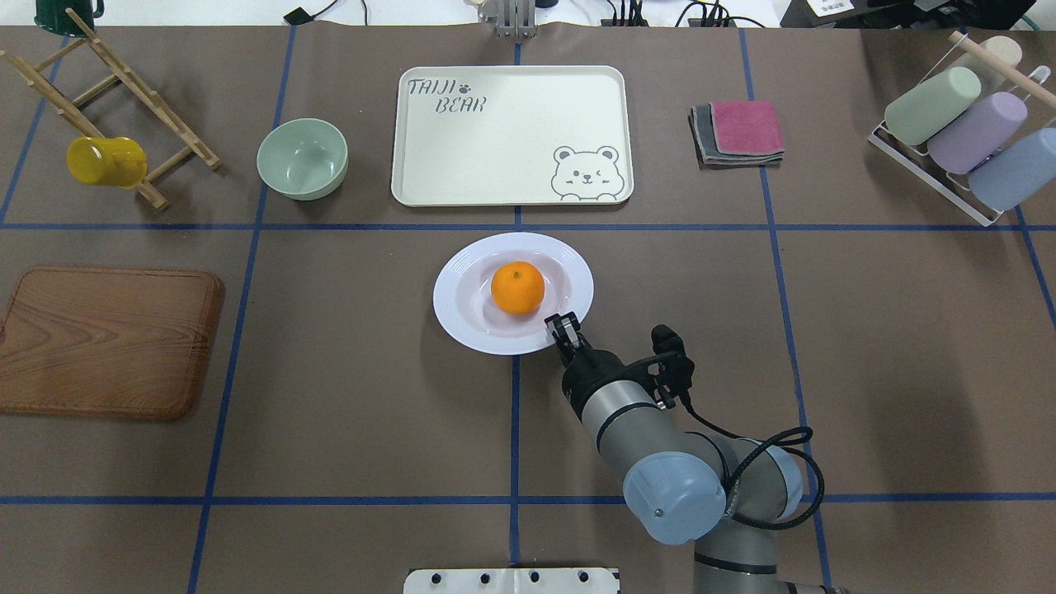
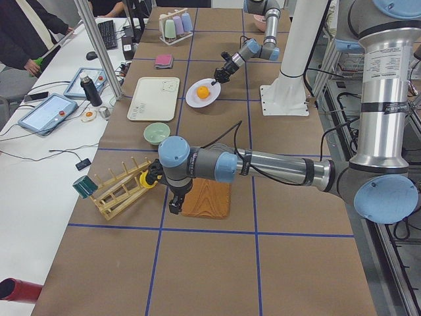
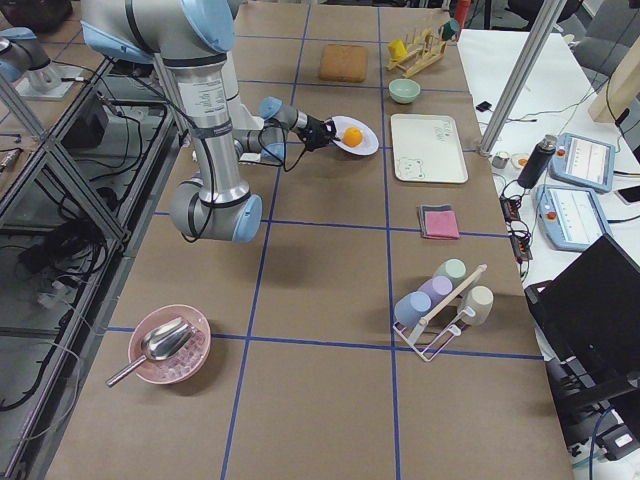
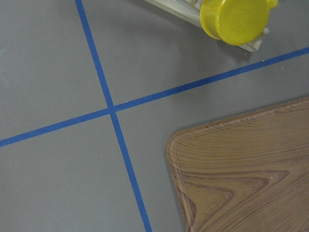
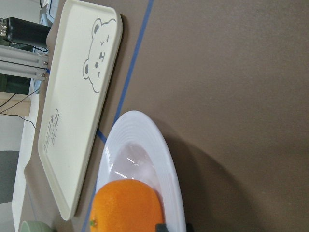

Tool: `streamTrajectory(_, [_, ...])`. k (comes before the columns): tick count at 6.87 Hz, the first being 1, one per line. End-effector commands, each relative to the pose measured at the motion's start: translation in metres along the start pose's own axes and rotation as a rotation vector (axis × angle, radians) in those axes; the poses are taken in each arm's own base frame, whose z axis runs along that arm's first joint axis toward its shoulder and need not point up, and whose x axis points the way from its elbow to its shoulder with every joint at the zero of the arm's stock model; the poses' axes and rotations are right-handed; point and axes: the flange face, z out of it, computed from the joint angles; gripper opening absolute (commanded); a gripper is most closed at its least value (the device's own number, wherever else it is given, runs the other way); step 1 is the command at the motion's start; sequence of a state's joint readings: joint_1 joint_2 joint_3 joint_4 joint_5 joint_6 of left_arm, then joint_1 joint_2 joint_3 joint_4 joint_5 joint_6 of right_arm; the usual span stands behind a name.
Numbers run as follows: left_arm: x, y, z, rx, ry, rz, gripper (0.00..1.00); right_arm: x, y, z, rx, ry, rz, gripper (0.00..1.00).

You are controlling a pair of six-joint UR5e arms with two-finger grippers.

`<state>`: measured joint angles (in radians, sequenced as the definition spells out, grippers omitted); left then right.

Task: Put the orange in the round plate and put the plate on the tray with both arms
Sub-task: 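Slide the plate with the right gripper onto the cream bear tray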

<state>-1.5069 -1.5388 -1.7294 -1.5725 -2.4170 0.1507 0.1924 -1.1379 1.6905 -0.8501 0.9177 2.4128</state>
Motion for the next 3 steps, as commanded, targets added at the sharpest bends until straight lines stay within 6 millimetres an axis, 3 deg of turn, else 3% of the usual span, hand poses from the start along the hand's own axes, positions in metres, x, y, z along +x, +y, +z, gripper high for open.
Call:
streamTrajectory(1, [-0.006,0.004,-0.004,0.007,-0.005,-0.042,0.99,-0.069,-0.03,-0.011,0.027,-0.111,0.069,0.0])
streamTrajectory(2, [-0.008,0.007,-0.005,0.008,-0.008,-0.047,0.99,-0.104,-0.052,0.0,0.068,-0.156,0.089,0.0])
streamTrajectory(3, [-0.008,0.009,-0.005,0.008,-0.008,-0.049,0.99,-0.124,-0.072,0.018,0.112,-0.174,0.092,0.0])
